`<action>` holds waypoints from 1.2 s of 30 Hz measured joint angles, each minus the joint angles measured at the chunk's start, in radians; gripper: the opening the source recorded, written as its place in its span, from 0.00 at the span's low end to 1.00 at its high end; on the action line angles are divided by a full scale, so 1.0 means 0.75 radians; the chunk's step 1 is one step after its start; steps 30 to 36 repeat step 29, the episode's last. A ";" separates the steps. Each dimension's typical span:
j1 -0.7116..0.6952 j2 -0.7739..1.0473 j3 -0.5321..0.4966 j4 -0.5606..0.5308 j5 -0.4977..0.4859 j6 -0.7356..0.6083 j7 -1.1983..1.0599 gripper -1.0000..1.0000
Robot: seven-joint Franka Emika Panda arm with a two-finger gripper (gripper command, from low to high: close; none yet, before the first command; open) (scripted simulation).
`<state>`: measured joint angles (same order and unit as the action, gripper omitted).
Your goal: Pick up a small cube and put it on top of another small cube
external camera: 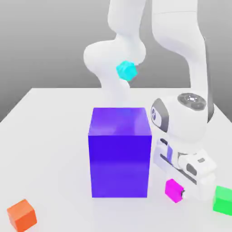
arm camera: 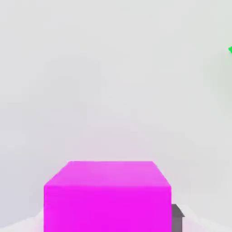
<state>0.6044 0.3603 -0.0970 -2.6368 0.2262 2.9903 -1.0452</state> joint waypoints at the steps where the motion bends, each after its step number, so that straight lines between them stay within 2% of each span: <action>1: 0.008 -0.011 -0.009 -0.002 -0.006 -0.008 0.004 0.00; 7: 0.090 -0.185 -0.117 -0.036 -0.119 -0.141 0.088 0.00; 11: 0.108 -0.292 -0.141 -0.046 -0.184 -0.243 0.140 0.00; 19: 0.204 -0.224 -0.052 0.321 -0.233 -0.540 0.186 0.00; 23: 0.206 -0.072 -0.023 0.377 -0.204 -0.445 0.165 0.00; 24: 0.201 -0.028 -0.015 0.381 -0.192 -0.406 0.158 1.00; 36: 0.201 -0.028 -0.015 0.381 -0.192 -0.406 0.158 1.00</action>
